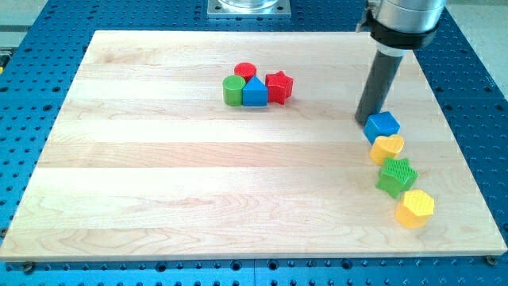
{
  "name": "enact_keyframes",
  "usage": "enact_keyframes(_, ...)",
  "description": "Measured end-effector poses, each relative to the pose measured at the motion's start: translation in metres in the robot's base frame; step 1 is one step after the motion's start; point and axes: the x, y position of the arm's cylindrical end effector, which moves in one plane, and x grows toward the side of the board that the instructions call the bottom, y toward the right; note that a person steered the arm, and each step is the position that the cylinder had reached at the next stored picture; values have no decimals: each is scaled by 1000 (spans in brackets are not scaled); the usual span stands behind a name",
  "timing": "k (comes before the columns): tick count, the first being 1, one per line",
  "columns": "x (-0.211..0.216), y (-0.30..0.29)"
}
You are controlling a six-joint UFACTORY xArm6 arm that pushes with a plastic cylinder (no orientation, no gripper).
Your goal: Move the green circle to the top of the blue cube
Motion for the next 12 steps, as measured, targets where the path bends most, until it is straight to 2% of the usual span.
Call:
enact_keyframes(1,0,17)
enact_keyframes(2,-33,-25)
enact_keyframes(4,11,-167)
enact_keyframes(5,18,-250)
enact_keyframes(6,-2,-315)
enact_keyframes(7,-41,-329)
enact_keyframes(10,-52,-151)
enact_keyframes(11,-52,-113)
enact_keyframes(12,-67,-102)
